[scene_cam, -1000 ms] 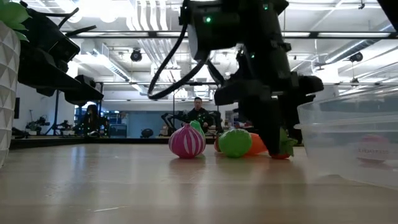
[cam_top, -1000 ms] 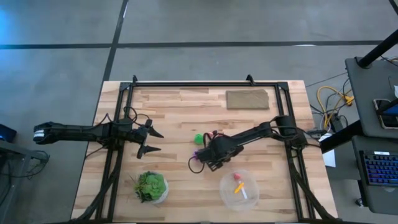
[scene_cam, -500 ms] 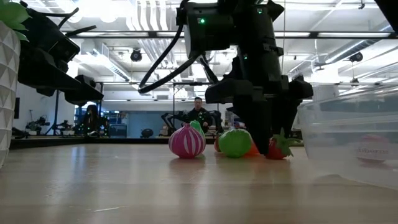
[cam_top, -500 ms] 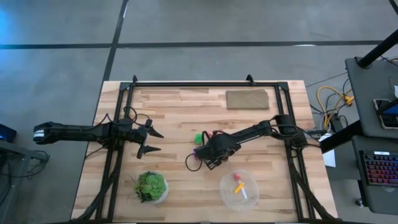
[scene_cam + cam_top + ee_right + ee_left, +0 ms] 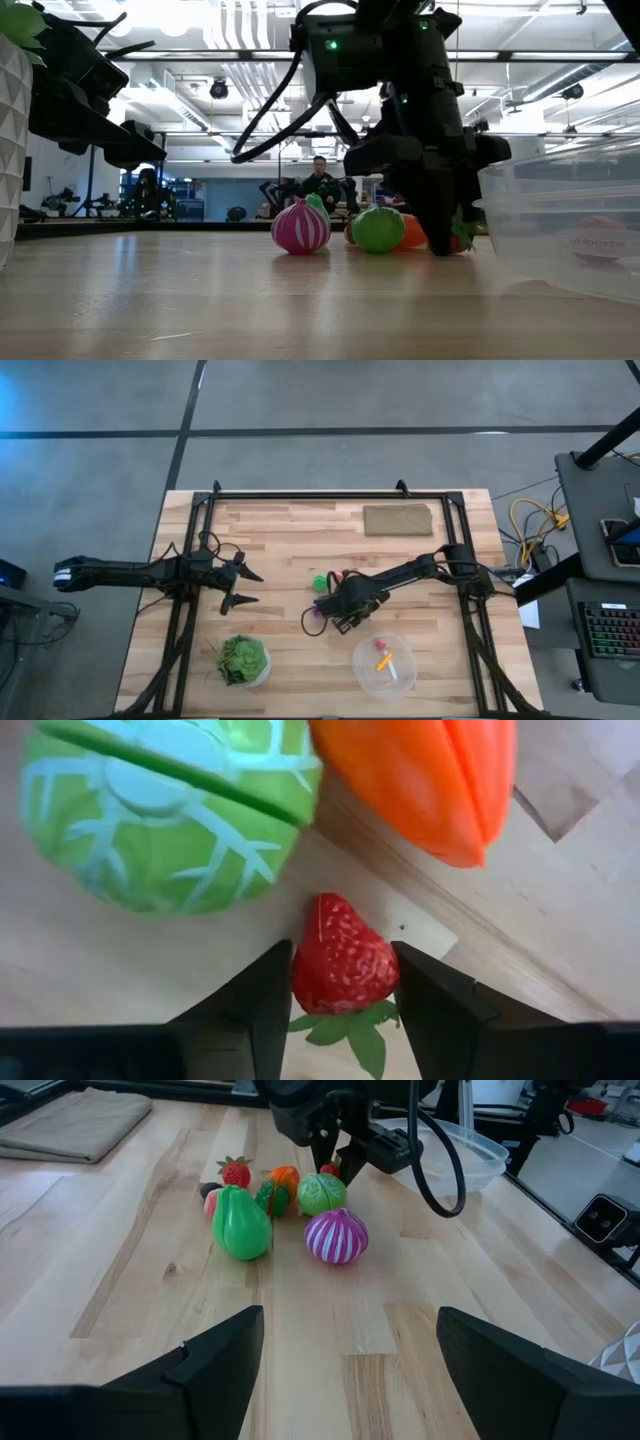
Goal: Pick and placing Produce into tupperware
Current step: Put the bottom red strawberry into the transparent container
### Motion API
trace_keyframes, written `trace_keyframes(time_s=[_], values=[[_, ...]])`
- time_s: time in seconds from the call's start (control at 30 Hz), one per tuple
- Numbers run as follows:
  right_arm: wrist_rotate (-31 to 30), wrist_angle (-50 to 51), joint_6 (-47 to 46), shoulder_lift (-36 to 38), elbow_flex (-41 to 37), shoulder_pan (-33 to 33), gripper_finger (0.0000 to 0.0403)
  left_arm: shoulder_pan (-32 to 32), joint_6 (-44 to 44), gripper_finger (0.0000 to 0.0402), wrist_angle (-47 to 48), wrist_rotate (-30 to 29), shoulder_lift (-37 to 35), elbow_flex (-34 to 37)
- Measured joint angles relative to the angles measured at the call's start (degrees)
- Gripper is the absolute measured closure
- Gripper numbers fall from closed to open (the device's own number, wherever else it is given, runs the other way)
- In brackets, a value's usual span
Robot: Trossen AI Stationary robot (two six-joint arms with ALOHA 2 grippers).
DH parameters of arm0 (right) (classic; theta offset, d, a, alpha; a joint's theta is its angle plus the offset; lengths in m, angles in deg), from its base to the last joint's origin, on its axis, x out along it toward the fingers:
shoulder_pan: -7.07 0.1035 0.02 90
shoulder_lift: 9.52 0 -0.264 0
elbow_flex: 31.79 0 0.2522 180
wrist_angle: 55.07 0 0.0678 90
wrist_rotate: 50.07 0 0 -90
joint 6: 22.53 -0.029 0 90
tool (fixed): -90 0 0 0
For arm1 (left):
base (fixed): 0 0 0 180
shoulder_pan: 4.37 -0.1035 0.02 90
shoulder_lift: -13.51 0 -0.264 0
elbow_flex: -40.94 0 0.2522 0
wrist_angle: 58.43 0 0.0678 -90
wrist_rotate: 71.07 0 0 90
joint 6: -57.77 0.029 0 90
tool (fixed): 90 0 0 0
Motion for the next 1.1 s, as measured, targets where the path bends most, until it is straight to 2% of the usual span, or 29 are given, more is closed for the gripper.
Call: trace_keyframes(time_s=[0.23,0.43,0.6,0.87,1.1], values=[[-0.71,-0.23,-0.15,0.73,0.24,0.00,0.0278,0.00,0.00,0.0118,0.00,0.02,0.00,0.00],[1.43,0.34,0.42,1.74,1.08,0.41,0.0266,0.00,-0.01,0.0118,0.00,0.02,0.00,-0.02],[2.25,3.16,-1.06,6.67,3.00,2.87,0.0266,0.00,0.00,0.0118,0.01,0.01,0.00,0.00],[3.55,6.53,-12.08,16.58,3.08,12.29,0.0263,0.00,0.00,0.0118,0.02,0.02,0.00,0.00],[3.75,8.38,-23.74,15.57,1.76,19.29,0.0262,-0.02,0.00,0.0118,0.02,0.02,0.00,0.00]])
